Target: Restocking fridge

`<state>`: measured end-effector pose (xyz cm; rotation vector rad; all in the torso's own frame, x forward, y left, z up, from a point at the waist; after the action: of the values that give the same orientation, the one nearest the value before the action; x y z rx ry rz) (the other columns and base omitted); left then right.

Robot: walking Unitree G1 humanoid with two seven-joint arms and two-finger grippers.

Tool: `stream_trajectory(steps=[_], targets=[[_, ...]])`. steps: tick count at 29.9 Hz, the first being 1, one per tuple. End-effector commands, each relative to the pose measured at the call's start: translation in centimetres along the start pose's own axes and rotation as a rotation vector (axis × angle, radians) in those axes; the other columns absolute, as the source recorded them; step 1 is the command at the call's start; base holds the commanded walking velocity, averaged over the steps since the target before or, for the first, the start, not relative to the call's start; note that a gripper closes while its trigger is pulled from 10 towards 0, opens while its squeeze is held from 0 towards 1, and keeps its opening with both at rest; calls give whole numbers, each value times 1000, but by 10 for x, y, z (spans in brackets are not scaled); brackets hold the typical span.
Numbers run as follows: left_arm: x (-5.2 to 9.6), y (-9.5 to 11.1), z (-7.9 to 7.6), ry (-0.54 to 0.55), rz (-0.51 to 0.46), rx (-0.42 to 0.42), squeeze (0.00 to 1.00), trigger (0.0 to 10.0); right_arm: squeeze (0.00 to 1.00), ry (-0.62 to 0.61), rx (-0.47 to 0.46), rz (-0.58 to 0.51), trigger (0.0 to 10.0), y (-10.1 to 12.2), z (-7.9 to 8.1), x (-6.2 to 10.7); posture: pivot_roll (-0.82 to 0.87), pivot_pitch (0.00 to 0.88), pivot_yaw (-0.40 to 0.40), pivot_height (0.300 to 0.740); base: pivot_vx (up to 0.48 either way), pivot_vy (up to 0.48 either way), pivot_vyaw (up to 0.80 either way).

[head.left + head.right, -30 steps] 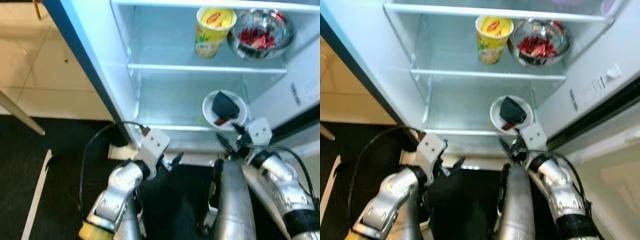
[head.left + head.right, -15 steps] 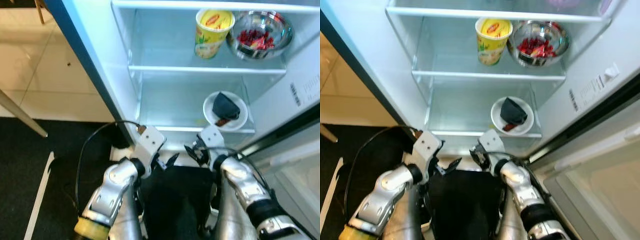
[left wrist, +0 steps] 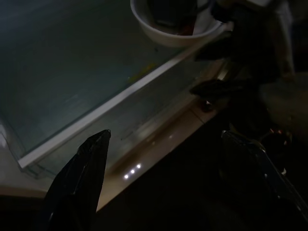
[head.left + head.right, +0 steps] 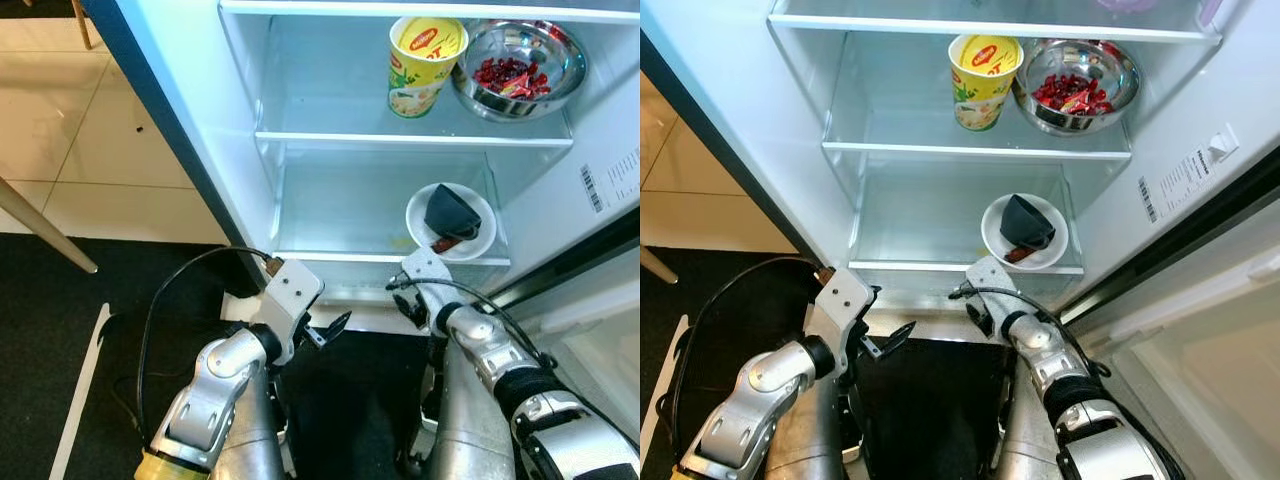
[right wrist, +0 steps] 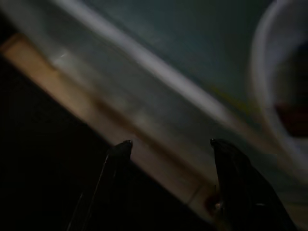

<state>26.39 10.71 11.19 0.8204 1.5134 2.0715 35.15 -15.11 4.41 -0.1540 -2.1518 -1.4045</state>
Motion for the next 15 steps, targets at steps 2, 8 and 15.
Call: stream_trajectory(steps=[2,8,15], targets=[[6,-8,-5,-12,38,10,0,10000,0,-37,-6,21,10000,-9,-3,1,189,380,9,516,0,0,0],[16,-7,-8,-3,57,8,0,10000,0,-162,20,8,10000,5,-21,0,230,410,18,516,0,0,0],[25,-5,-11,3,67,11,0,10000,0,-221,5,14,10000,11,-31,0,270,444,34,516,0,0,0]])
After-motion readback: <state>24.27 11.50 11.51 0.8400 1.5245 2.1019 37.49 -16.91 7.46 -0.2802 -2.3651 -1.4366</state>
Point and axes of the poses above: a point about 5 cm out from each wrist's last joint towards the gripper, its own x axis pointing back from the gripper into the wrist, its own y axis along the axis of the wrist's last joint, z = x × y, the point moved 1 cm from there along -x, pointing out of the wrist towards the gripper, and after that the axes turned 2 degrees about -x, right-handed, at the moved point
